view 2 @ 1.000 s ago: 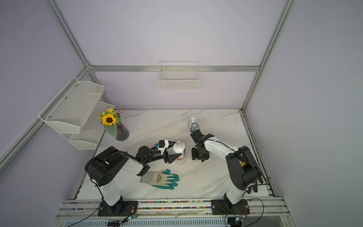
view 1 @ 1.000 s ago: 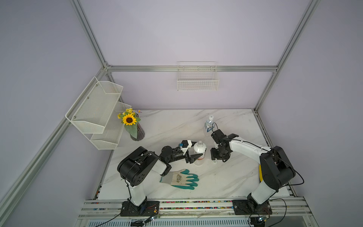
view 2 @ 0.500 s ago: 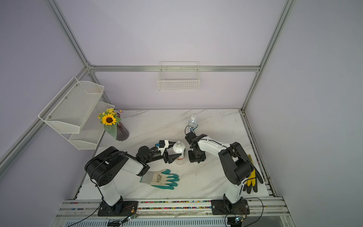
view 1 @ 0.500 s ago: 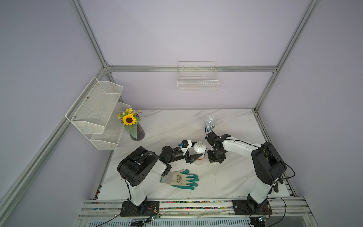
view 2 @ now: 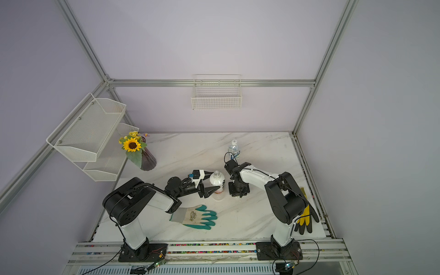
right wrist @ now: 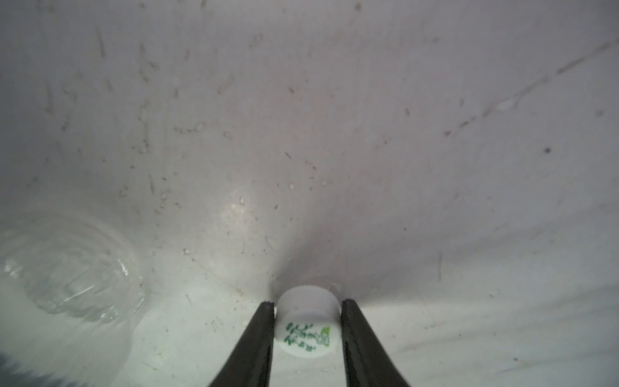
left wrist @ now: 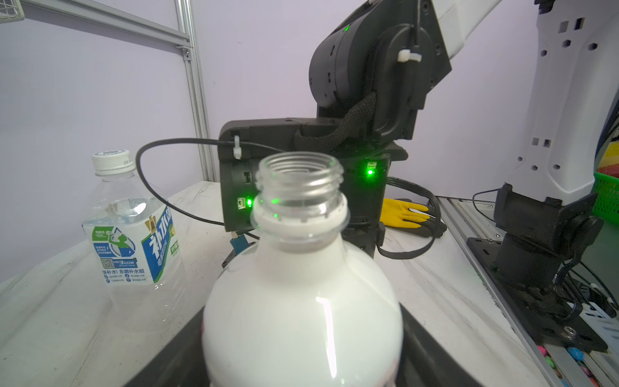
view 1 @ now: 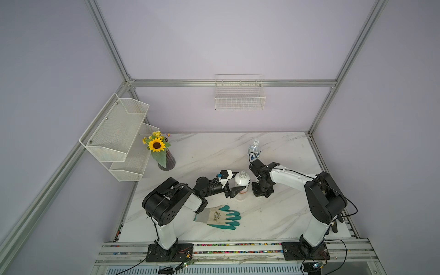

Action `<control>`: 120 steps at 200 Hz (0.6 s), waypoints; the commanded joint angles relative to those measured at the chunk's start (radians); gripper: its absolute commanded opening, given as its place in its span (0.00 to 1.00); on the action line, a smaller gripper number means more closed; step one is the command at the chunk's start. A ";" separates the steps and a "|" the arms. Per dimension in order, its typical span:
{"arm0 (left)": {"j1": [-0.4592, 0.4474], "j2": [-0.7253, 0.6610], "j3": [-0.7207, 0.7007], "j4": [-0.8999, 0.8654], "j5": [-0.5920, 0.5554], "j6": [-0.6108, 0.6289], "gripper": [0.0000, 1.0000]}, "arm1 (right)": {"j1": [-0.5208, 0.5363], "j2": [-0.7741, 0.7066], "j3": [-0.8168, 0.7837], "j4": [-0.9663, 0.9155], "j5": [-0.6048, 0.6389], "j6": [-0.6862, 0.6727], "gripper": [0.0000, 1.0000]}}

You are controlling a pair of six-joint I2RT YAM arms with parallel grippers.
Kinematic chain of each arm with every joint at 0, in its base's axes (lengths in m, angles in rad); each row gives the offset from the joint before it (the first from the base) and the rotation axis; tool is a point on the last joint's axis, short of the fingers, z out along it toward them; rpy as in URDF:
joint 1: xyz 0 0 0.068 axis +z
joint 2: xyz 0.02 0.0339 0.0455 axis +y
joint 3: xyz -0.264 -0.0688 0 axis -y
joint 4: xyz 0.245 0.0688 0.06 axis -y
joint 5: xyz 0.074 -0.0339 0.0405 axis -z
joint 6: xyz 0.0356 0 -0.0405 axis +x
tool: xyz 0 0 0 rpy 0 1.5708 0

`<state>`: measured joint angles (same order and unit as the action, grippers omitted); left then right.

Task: Screw on the bottle caps
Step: Screw the bottle cap onto the plastic bottle.

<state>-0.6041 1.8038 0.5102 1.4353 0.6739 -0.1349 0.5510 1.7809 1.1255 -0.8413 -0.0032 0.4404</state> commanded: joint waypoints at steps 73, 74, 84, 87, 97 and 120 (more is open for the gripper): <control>0.004 -0.017 0.006 0.067 0.021 -0.005 0.75 | 0.004 0.000 -0.020 0.019 0.025 0.020 0.39; 0.004 -0.017 0.006 0.067 0.021 -0.005 0.75 | 0.004 0.000 -0.021 0.019 0.025 0.020 0.39; 0.004 -0.017 0.006 0.067 0.021 -0.005 0.75 | 0.004 0.000 -0.023 0.021 0.024 0.020 0.39; 0.003 -0.017 0.006 0.068 0.021 -0.005 0.75 | 0.004 0.000 -0.023 0.023 0.023 0.020 0.39; 0.004 -0.018 0.007 0.067 0.021 -0.005 0.75 | 0.004 0.000 -0.026 0.025 0.023 0.020 0.39; 0.003 -0.014 0.008 0.066 0.025 -0.006 0.75 | 0.004 -0.006 -0.026 0.021 0.020 0.020 0.37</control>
<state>-0.6041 1.8038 0.5102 1.4353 0.6773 -0.1364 0.5510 1.7809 1.1145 -0.8291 0.0086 0.4496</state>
